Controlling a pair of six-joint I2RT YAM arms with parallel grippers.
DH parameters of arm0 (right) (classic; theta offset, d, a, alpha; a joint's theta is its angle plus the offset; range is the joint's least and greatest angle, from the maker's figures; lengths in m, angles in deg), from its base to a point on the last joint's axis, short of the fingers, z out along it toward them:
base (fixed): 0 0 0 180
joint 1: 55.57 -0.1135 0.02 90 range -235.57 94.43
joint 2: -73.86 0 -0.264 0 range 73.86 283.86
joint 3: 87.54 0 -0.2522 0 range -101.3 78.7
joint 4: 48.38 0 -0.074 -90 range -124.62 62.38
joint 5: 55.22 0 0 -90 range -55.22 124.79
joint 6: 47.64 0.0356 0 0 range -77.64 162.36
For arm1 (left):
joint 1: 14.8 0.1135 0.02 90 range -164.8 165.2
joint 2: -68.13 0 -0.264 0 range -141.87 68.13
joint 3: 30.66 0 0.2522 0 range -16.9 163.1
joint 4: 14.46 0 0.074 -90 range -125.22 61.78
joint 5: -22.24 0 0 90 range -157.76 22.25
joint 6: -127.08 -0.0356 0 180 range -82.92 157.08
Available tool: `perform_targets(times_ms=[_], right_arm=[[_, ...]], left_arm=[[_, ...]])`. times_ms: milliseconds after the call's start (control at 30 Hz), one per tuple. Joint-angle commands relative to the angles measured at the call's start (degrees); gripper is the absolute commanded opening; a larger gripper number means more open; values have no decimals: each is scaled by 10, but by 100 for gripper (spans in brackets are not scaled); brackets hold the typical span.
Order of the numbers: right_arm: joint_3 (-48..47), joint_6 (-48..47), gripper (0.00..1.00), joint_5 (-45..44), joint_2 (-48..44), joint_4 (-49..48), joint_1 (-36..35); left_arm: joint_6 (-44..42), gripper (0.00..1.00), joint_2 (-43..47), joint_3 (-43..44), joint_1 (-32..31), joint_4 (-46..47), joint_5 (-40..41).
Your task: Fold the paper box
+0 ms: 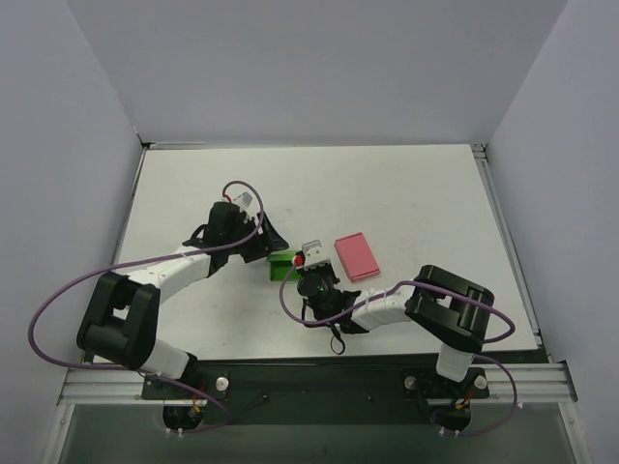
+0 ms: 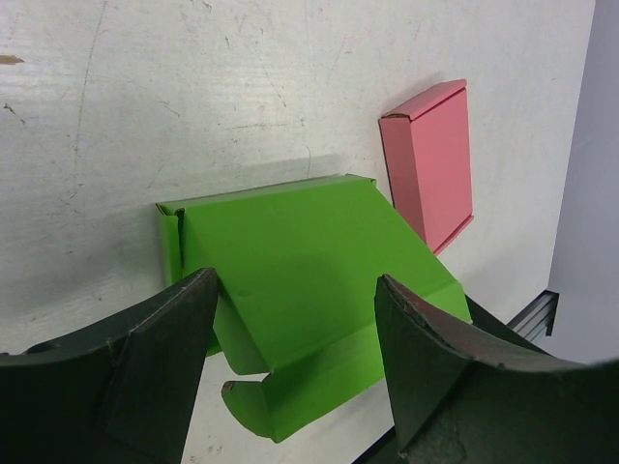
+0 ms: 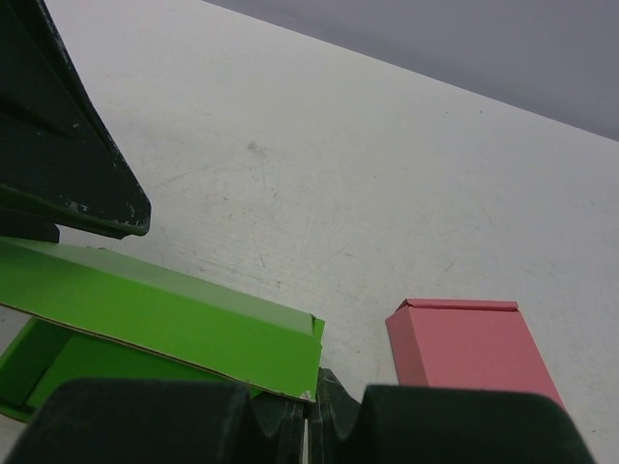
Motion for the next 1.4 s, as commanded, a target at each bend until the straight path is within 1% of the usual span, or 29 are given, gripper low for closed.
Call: perform_targets(times_ms=[0,133,300,333,400,433,467,500,533,600,633,667,733,833,867,900,1000,1033,1067,1100,1133,1233,1300,1367], right_arm=[[-10,15,0,-13,2,0,-3],[-5,26,0,-9,-2,7,-3],[4,38,0,-1,-13,18,-4],[6,40,3,1,-16,20,-4],[12,51,8,10,-34,30,-3],[21,56,18,13,-42,36,-3],[25,61,25,20,-61,42,-3],[28,64,29,23,-70,56,-3],[37,72,36,26,-81,65,-4],[49,82,44,40,-113,90,-4],[65,88,54,48,-126,96,-4],[74,91,58,59,-152,101,-4],[89,100,62,97,-197,121,-4],[99,117,64,146,-254,173,-2],[91,126,64,159,-265,206,3],[83,134,64,192,-274,223,7],[60,173,65,249,-298,258,31],[55,188,66,297,-301,264,42],[48,211,67,325,-301,278,56],[34,254,66,347,-297,287,88],[27,281,67,397,-289,294,103],[8,351,67,447,-266,298,151],[1,380,67,496,-254,281,168],[0,428,66,524,-237,251,193]], left_arm=[[-22,75,-4,-4,-11,18,9],[-58,72,-8,-7,-17,-5,41],[-75,68,-18,-6,-19,-10,62],[-78,68,-20,-6,-19,-30,63],[-79,67,-20,-5,-19,-31,66],[-80,67,-20,-5,-19,-31,66],[-80,67,-20,-5,-19,-31,67],[-80,67,-20,-4,-19,-31,67],[-81,67,-20,-4,-19,-31,68],[-81,67,-20,-4,-19,-31,67],[-81,66,-21,-5,-19,-31,67],[-81,66,-21,-5,-19,-30,65],[-81,67,-22,-4,-19,-29,63],[-81,67,-20,-5,-19,-30,63],[-81,66,-20,-5,-19,-29,64],[-82,67,-19,-5,-18,-31,64],[-82,67,-18,-5,-18,-31,63],[-82,67,-20,-5,-18,-31,63],[-82,67,-19,-5,-18,-31,63],[-82,66,-19,-6,-18,-32,63],[-83,66,-18,-6,-19,-32,63],[-84,66,-14,-10,-18,-32,65],[-84,66,-13,-12,-18,-32,66],[-84,67,-10,-12,-18,-33,67]])
